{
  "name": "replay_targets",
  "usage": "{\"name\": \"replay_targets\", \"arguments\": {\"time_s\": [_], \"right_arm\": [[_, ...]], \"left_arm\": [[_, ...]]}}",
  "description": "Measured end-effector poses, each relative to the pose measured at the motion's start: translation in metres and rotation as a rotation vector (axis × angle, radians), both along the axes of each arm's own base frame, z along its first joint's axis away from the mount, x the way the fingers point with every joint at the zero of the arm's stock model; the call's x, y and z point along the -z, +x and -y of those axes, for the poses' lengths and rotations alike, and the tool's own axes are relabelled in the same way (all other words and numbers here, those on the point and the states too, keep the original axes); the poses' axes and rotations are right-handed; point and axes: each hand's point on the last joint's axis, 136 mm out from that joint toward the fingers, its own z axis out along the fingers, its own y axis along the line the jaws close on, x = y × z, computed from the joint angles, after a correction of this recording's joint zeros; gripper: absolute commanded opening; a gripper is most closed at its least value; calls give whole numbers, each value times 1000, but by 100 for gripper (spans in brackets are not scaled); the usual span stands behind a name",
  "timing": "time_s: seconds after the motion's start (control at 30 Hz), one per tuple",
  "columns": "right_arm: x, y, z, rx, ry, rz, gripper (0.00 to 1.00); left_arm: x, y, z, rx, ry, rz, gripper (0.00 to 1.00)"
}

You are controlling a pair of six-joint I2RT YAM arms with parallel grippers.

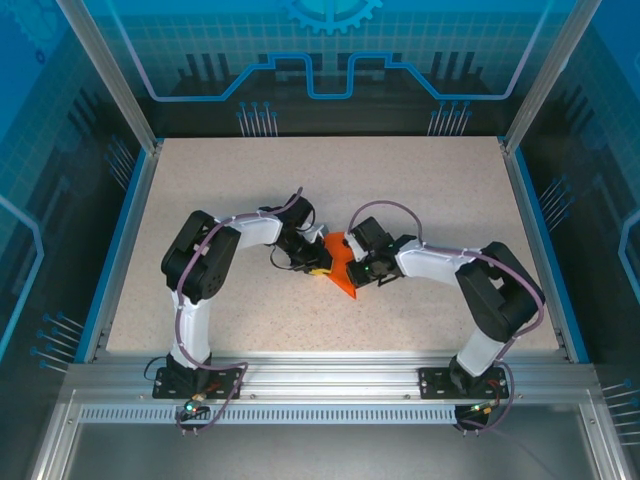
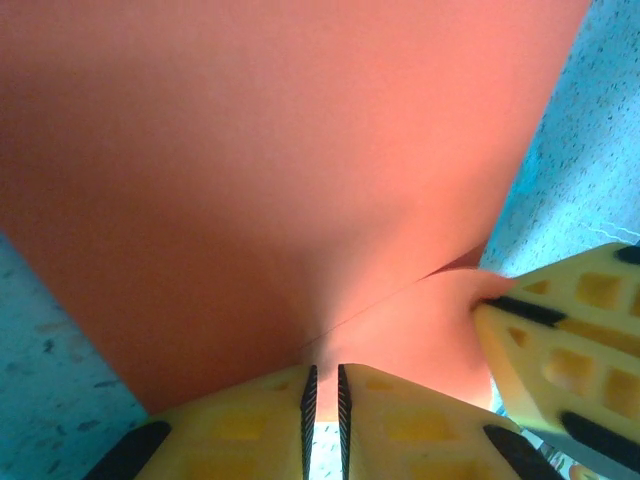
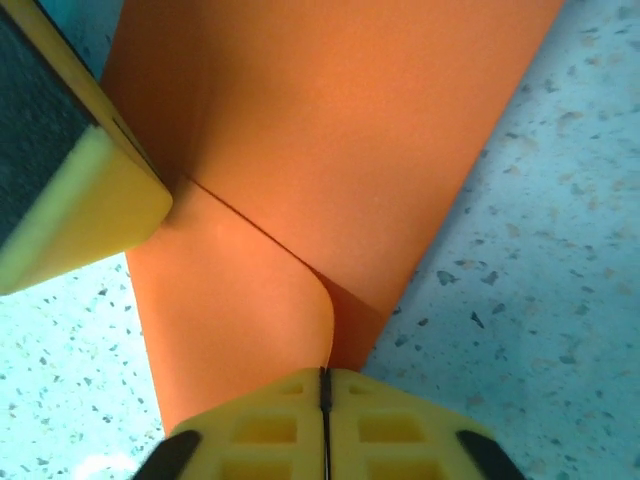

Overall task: Fold a paper plane with a square sheet of paper (fold left side to right side)
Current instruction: Third fold the triangle at the center of the table.

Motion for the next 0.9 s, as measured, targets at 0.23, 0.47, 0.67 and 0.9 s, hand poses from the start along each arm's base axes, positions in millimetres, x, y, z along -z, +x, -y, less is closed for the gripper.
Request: {"name": "replay_targets", "arguments": {"time_s": [0.23, 0.47, 0.67, 0.9], "right_arm": [[-49, 3, 2, 20, 93, 74, 23], [-55, -30, -13, -32, 238, -39, 16], [-36, -50, -25, -65, 262, -160, 16], [-11, -52, -29, -64, 225, -241, 16]], "left_arm": [[0, 0, 0, 0, 0, -1, 18], [0, 0, 0, 0, 1, -1, 18], [0, 0, 0, 0, 0, -1, 18], [0, 0, 0, 0, 1, -1, 18]]}}
